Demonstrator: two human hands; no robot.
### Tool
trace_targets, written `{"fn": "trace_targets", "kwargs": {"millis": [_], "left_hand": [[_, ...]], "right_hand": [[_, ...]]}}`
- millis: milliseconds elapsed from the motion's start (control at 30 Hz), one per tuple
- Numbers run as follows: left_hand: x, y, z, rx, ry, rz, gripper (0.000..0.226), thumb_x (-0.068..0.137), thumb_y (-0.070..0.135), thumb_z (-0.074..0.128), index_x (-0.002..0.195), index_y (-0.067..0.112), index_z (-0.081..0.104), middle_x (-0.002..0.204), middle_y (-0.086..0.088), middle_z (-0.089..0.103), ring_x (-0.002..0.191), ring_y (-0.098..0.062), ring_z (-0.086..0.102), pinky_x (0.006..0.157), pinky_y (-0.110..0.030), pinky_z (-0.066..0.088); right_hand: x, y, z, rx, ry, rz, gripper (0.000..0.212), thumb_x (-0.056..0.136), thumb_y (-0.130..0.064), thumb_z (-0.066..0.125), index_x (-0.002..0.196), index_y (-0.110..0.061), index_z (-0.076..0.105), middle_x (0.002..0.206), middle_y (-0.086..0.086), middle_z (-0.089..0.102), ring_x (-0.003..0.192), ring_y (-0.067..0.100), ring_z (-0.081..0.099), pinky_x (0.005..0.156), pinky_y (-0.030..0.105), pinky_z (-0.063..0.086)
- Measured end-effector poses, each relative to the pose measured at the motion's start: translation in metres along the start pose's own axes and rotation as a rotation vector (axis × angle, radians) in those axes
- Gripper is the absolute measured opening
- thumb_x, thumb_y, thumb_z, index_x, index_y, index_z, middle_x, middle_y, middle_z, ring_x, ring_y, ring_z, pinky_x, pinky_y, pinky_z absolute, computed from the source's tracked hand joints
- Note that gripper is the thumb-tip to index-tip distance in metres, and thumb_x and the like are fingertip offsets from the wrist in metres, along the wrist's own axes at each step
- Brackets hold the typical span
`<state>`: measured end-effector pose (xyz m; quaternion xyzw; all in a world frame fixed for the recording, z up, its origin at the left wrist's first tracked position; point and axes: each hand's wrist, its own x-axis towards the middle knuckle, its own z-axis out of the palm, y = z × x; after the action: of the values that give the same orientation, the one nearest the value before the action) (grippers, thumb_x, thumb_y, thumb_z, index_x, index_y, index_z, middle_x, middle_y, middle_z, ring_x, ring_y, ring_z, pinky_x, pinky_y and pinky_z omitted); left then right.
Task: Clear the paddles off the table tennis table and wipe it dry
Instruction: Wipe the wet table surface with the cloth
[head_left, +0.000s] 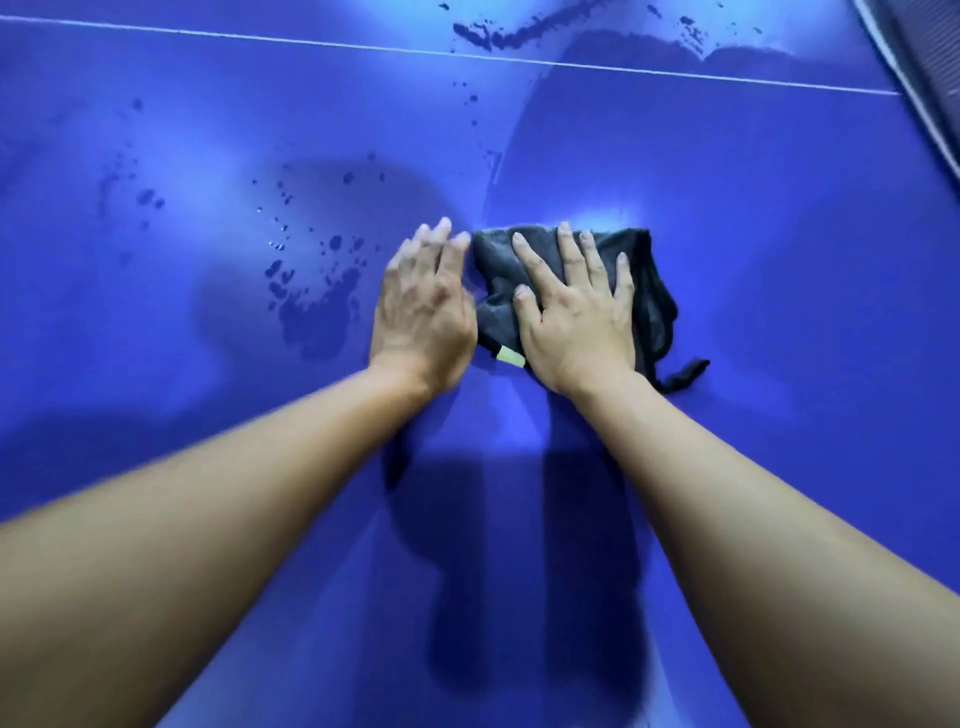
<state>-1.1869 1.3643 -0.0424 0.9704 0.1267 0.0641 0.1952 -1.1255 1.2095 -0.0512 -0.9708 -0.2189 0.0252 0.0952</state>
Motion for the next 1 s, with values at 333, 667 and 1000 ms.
{"fn": "trace_targets", "kwargs": {"millis": [333,667,1000], "left_hand": [[-0.277,-0.001,-0.009,0.165,0.034,0.042,0.055,0.095,0.022,0.036,0.146,0.005,0.049,0.156,-0.016,0.043,0.145,-0.037,0.038,0.12,-0.048,0.027],[-0.32,0.0,-0.011,0.126,0.013,-0.063,0.056,0.099,0.027,0.03,0.148,0.007,0.047,0.157,-0.015,0.042,0.145,-0.038,0.037,0.119,-0.052,0.03],[-0.309,-0.001,-0.019,0.145,0.102,-0.06,0.045,0.091,0.025,0.044,0.13,0.011,0.06,0.141,-0.011,0.054,0.128,-0.032,0.051,0.107,-0.045,0.038]], "right_hand": [[-0.216,-0.019,0.008,0.031,0.063,-0.02,0.058,0.102,-0.047,0.03,0.16,-0.041,0.029,0.17,0.007,0.022,0.158,0.024,0.012,0.126,0.056,0.003],[-0.349,-0.041,0.013,0.022,0.076,0.011,0.056,0.104,-0.047,0.036,0.159,-0.041,0.03,0.168,0.007,0.027,0.158,0.022,0.014,0.125,0.058,0.009],[-0.277,-0.053,0.019,0.004,0.093,-0.026,0.057,0.103,-0.05,0.028,0.159,-0.044,0.026,0.169,0.006,0.024,0.158,0.022,0.013,0.125,0.058,0.007]]}}
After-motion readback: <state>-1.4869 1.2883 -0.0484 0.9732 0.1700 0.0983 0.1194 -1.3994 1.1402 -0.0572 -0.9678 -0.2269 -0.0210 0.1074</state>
